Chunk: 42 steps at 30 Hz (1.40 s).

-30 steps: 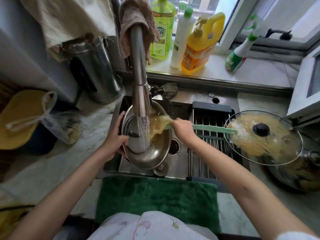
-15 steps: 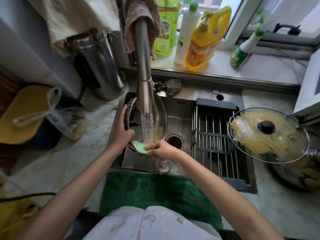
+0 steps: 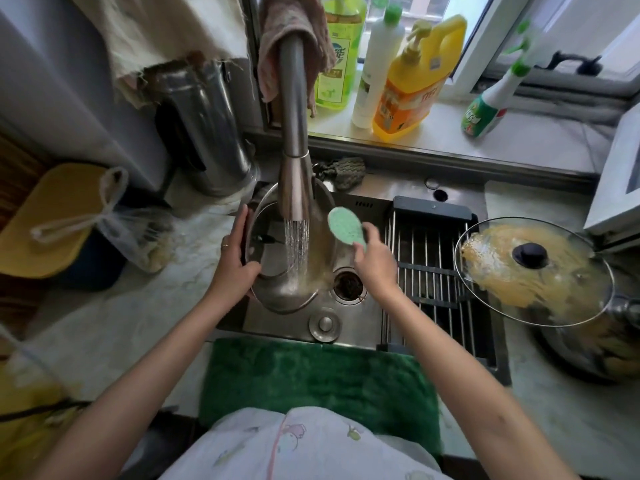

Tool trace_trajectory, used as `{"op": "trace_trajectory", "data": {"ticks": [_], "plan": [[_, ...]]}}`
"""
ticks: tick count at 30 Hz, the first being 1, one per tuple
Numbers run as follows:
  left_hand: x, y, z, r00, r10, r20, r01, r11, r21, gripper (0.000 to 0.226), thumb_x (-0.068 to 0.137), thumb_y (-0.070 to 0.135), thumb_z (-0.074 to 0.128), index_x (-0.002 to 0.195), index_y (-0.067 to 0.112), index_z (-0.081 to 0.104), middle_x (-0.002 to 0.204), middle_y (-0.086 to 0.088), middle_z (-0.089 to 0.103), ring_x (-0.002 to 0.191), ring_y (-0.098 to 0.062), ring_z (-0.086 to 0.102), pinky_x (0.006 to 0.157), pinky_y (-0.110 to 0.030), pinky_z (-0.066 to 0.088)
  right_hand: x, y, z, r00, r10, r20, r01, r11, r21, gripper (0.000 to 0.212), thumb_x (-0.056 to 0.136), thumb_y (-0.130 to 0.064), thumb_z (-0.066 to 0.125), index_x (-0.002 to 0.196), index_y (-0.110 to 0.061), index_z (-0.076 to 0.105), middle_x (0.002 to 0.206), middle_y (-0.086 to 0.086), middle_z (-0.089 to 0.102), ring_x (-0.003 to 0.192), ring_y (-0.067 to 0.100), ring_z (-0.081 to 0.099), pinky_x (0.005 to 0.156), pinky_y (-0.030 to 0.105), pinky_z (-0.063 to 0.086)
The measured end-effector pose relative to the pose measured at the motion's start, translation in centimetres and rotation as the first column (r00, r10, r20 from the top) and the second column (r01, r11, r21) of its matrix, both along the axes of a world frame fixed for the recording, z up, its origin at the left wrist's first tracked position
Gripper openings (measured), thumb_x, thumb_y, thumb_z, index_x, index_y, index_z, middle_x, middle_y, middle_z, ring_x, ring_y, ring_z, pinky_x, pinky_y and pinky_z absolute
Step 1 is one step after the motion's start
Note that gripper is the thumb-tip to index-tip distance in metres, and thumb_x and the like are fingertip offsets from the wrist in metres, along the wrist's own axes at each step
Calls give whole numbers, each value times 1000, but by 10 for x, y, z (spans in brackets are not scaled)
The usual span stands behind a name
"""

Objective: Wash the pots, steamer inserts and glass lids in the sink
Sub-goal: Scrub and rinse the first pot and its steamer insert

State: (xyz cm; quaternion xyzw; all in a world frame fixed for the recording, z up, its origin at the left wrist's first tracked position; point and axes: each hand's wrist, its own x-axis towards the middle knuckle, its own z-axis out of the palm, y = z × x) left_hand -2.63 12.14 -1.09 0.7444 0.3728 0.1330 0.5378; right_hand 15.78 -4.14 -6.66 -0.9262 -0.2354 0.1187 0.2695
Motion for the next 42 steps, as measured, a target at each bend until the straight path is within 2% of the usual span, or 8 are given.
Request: {"op": "trace_trajectory", "data": {"ticks": [4,10,13,15,21,25,32,42], "plan": [[-3,-6,7,988,-106,-116,127,973,193,105,81,-9,49,138,62,-4,134,-1,31,76,-19,56,57,-32,50,4,-10,21,963,-243,-116,264,937,229,40,97,-22,49,133,-6,48,117,14,65,102,29,62,78,28,47],[-9,-15,6,986,-71,-149,113,949,296,103,81,-8,48,140,58,-5,138,2,29,68,-12,56,49,-30,45,-2,-21,12,927,-251,-279,272,961,40,28,86,-11,57,112,-1,64,102,17,69,91,31,64,67,30,45],[-13,-10,0,998,61,19,-62,993,97,98,81,-13,45,146,49,7,134,9,33,100,19,44,84,-20,47,-11,-19,-7,880,-268,-393,268,962,-56,25,90,-13,48,108,-1,60,98,17,66,86,33,62,63,29,41],[-16,-4,-3,976,181,120,-164,976,-141,99,79,-19,41,143,50,15,142,14,34,126,0,42,98,-35,46,-17,-15,-14,808,-269,-524,288,957,-47,29,94,-24,48,111,-1,52,99,14,61,83,29,60,66,31,43],[-25,-8,-5,933,326,150,-222,853,-473,93,72,-20,36,141,42,28,134,-3,52,96,-16,67,54,-32,54,-25,-19,-5,596,-141,-790,430,888,165,46,81,-49,68,94,-6,59,60,-2,46,45,9,41,40,20,33],[-21,-8,-6,929,325,177,-145,759,-635,81,64,-10,42,135,29,37,108,-9,67,91,-20,69,56,-31,56,-23,-20,16,453,-27,-891,515,824,237,41,89,-29,61,114,4,56,86,11,59,72,21,60,60,33,56],[-4,-14,-13,972,205,117,-39,629,-776,48,79,-14,43,120,10,47,94,-12,67,73,-24,68,50,-36,57,-13,-28,89,859,-245,-449,407,859,311,35,85,-20,52,118,-8,48,94,0,58,87,18,56,71,30,43],[23,-30,-15,973,24,228,165,615,-771,50,89,-9,47,122,29,50,123,-4,62,108,-24,62,69,-39,58,-6,-53,131,958,-286,-14,282,934,220,46,87,-9,51,132,-10,44,95,10,67,71,20,63,55,29,52]]}}
